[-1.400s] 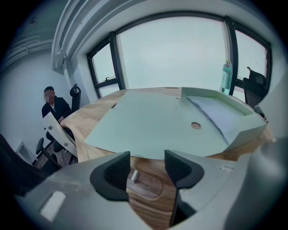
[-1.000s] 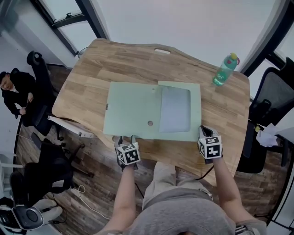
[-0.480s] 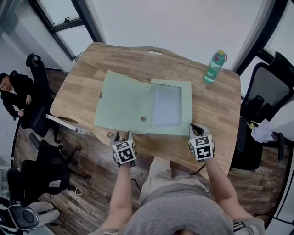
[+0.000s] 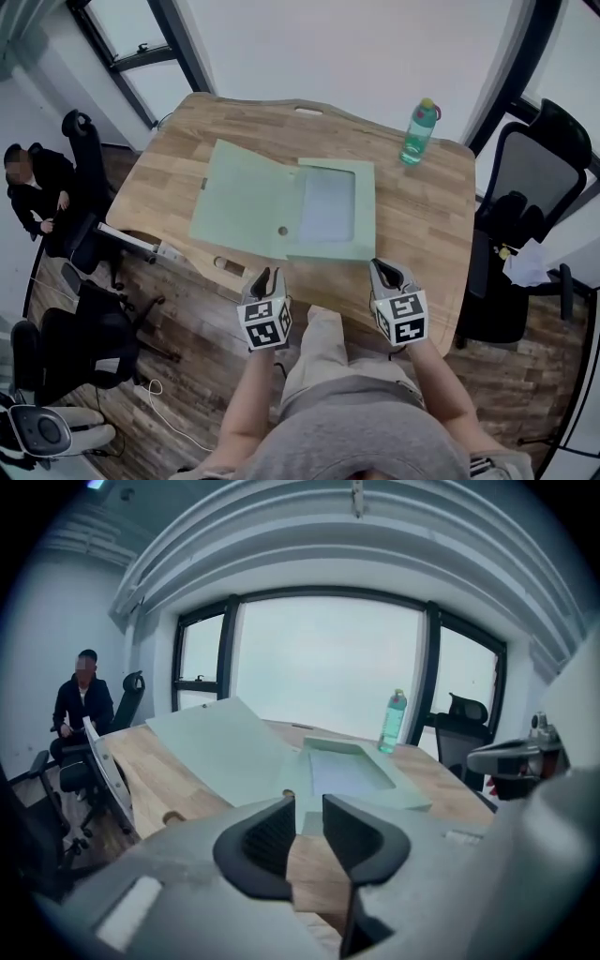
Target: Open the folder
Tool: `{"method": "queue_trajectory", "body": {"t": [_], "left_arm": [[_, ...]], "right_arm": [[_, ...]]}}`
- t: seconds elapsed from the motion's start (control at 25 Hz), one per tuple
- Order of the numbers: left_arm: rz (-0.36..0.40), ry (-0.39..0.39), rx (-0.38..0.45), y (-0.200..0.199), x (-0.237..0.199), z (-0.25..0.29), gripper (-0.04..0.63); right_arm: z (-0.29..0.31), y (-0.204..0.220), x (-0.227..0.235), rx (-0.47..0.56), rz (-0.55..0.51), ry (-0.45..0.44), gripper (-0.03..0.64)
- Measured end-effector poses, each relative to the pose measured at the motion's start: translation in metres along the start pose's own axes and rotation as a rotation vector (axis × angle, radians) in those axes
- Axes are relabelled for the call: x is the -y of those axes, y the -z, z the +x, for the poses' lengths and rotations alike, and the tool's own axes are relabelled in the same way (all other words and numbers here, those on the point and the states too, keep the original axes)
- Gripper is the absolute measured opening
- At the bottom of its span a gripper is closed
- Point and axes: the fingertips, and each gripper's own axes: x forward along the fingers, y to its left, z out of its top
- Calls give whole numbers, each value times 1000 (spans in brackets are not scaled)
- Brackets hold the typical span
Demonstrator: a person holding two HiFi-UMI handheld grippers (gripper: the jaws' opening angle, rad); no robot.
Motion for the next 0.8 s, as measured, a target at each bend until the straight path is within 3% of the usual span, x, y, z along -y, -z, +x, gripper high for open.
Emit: {"method": "queue_trajectory", "body": {"t": [0.44, 0.8], "left_arm": [[8, 83, 61, 1, 60, -68, 5], [16, 147, 72, 10, 80, -108, 5]], "right_arm": [[-56, -3, -36, 87, 61, -45, -2], [-88, 5, -62, 97, 82, -49, -2]]}}
